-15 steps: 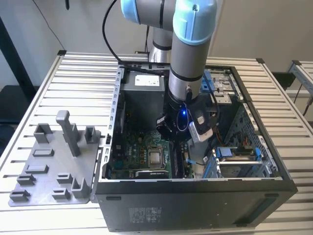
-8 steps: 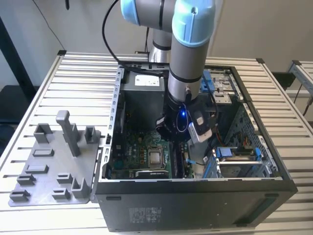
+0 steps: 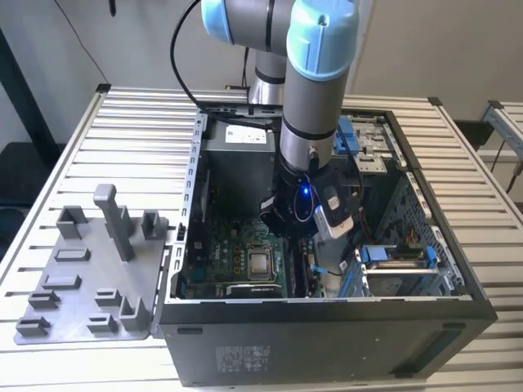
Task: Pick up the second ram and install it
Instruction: 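Insert the second ram into the second slot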
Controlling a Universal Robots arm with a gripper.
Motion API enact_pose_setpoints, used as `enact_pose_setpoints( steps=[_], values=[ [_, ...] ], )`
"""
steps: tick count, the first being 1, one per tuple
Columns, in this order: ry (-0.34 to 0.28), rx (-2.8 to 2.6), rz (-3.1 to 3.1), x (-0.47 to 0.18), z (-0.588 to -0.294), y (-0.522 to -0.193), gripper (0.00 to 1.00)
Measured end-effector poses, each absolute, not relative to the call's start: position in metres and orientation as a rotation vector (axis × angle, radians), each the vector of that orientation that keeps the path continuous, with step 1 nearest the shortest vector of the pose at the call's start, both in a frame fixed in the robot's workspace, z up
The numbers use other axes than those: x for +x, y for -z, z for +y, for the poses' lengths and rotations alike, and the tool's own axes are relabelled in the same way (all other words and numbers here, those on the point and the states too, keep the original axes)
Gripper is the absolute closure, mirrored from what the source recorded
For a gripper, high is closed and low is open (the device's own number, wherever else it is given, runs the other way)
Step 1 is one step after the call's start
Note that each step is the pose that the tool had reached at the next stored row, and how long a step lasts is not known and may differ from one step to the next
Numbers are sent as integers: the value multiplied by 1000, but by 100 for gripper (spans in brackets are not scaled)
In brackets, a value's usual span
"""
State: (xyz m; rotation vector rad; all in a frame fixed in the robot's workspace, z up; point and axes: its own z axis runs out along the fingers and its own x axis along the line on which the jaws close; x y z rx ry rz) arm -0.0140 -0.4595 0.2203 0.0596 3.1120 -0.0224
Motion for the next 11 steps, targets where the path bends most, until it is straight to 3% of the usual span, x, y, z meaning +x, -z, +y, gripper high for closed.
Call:
enact_pose_setpoints(
  steps=[11],
  values=[
    [22,60,3112,-14,-460,-220,86]
  ],
)
